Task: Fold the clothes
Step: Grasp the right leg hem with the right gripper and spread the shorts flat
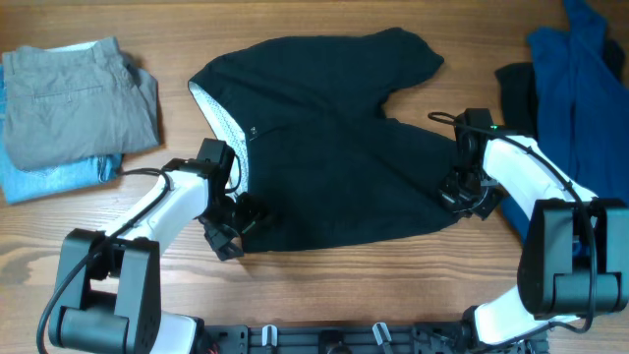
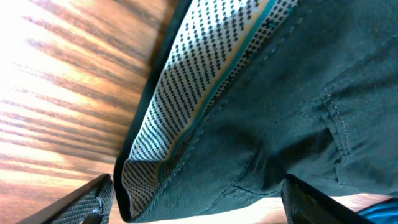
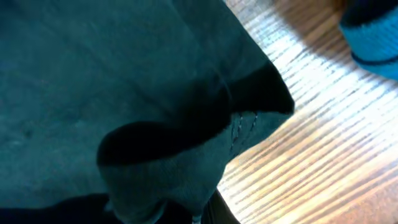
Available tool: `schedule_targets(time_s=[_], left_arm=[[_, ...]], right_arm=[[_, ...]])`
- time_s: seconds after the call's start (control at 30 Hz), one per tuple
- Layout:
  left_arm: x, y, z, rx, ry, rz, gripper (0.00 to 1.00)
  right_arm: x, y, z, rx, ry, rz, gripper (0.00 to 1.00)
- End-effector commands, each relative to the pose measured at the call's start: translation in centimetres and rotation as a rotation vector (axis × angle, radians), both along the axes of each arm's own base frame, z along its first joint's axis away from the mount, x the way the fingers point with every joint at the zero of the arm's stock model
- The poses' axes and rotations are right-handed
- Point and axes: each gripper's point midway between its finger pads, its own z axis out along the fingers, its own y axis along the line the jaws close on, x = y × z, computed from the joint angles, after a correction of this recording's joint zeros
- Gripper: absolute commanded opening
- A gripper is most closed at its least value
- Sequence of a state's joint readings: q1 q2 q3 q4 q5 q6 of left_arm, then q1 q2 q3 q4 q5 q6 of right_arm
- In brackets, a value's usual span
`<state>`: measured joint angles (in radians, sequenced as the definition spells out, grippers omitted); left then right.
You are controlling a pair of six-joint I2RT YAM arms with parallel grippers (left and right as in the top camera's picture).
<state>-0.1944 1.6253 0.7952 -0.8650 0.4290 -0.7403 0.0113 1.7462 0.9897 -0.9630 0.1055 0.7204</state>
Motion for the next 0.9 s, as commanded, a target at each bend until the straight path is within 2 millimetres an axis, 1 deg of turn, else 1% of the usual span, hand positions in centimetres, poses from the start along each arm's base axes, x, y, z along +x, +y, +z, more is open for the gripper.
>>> schedule_targets(time_s=[0.0,0.07,0.1,0.17,0.2,0.27,0.37,0.4,0.5,0.57,0.6,0.67,0.73,0.87], left_arm=[[-0.7,-0.1,-0.2,0.009,0.076,0.102,0.87],[-0.8,-0.1,-0.2,0.019,0.098,0.144,0.87],[-0.7,-0.2,-0.2,0.021,0.109,0.171,0.87],[-0.7,-0.5,0.0,0.016,0.141,0.235,0.83],[-0.8,-0.5,0.0,0.022,0.158,0.269,0.82],[-0.8,-0.6,0.0,0.032,0.187,0.329,0.82],[-0.8,-0.6,0.0,0.041,0.201,0.361,0.81],[-0.7,-0.4,-0.1,0.05,0.198,0.364,0.79],[-0.7,1.4,-0.9,0.183,0.185,0.422,0.7],[-0.8,1.3,-0.9,0.199,0.195,0.451,0.69],[-0.9,1.2,-1.0,0.211,0.196,0.457,0.66],[-1.1,1.4,-1.2,0.258,0.198,0.489,0.6],[-1.2,1.1,-1.2,0.271,0.214,0.526,0.53],[-1.4,0.5,-1.2,0.272,0.205,0.506,0.51]], right_arm=[[0.3,0.1,0.4,0.012,-0.027,0.008,0.08],[0.4,0.1,0.4,0.012,-0.031,0.008,0.08],[0.5,0.1,0.4,0.012,-0.034,0.008,0.09],[0.6,0.1,0.4,0.012,-0.039,0.008,0.12],[0.6,0.1,0.4,0.012,-0.039,0.008,0.15],[0.7,0.1,0.4,0.012,-0.04,0.008,0.17],[0.8,0.1,0.4,0.012,-0.046,0.008,0.18],[0.8,0.1,0.4,0.012,-0.046,0.008,0.2],[0.8,0.1,0.4,0.012,-0.048,0.008,0.22],[0.9,0.1,0.3,0.017,-0.048,0.007,0.28],[0.8,0.3,0.3,0.024,-0.048,0.007,0.3],[0.8,0.4,0.3,0.031,-0.046,0.005,0.32],[0.8,0.4,0.3,0.031,-0.045,0.006,0.32],[0.8,0.4,0.3,0.035,-0.045,0.005,0.37]])
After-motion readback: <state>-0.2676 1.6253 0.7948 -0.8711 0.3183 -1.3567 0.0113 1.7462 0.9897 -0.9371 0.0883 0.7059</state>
